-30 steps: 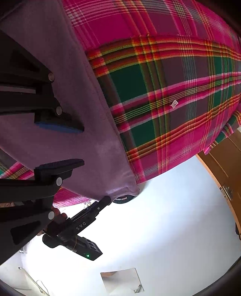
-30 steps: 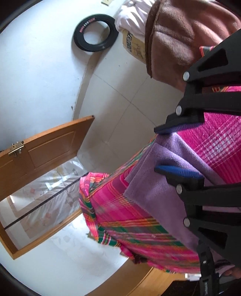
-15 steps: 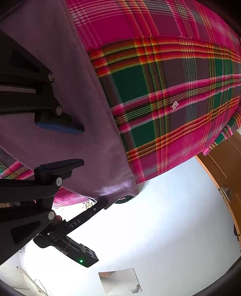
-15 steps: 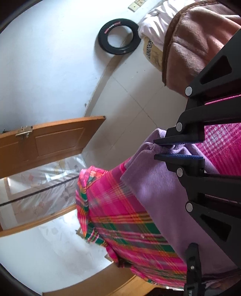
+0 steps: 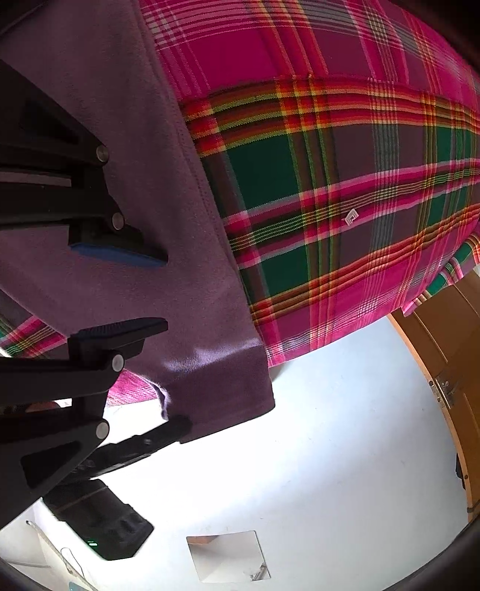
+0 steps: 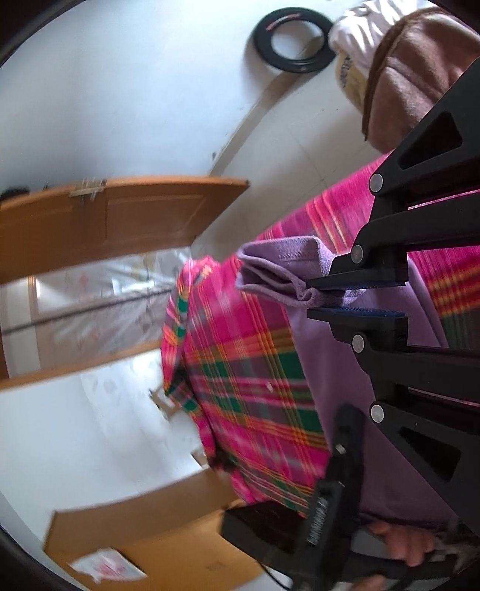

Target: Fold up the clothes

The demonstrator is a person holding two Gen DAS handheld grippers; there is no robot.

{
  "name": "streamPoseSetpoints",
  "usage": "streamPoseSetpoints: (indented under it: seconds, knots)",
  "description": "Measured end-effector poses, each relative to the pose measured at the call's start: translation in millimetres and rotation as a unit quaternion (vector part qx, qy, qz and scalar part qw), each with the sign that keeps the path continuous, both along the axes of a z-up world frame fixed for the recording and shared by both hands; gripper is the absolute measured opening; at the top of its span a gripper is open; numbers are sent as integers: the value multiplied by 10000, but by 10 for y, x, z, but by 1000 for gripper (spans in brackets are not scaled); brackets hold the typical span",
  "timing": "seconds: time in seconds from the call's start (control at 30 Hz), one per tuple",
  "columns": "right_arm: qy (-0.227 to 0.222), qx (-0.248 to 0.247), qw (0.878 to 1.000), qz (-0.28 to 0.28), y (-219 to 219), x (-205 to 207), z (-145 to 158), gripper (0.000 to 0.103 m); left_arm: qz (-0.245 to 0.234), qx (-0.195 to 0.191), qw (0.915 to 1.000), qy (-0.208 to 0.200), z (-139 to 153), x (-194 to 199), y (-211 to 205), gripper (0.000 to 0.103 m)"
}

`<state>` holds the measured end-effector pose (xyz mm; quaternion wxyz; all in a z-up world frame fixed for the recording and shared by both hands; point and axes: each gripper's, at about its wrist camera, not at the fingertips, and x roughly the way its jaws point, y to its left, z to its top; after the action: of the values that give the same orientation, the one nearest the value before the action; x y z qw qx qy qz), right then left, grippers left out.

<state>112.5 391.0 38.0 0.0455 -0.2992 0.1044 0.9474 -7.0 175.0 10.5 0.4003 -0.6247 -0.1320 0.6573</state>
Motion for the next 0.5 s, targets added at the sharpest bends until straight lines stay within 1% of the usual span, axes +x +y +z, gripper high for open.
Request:
streamPoseSetpoints:
  seconds: [0.07, 0.17, 0.3, 0.37, 0.43, 0.5]
  knots:
    - [18, 117, 9998, 155, -105, 14, -8, 8, 2, 50, 10000, -43, -3, -1, -19, 29]
    - [35, 281, 9993, 227, -197, 31, -14, 8, 29, 97, 9999, -123, -22, -6, -43, 29]
    - [23, 218, 9990, 378, -271, 72, -45, 8, 79, 178, 9997, -178, -27, 7, -103, 29]
    - [-37, 328, 9984, 463, -359, 63, -87, 8, 119, 341, 9990, -272, -26, 3, -146, 29]
    - [-96, 438, 9975, 547, -447, 53, -129, 8, 189, 522, 9980, -303, -38, -29, -156, 33]
    - [-121, 462, 9970, 606, -505, 48, -156, 8, 254, 643, 9971, -324, -32, -33, -195, 35]
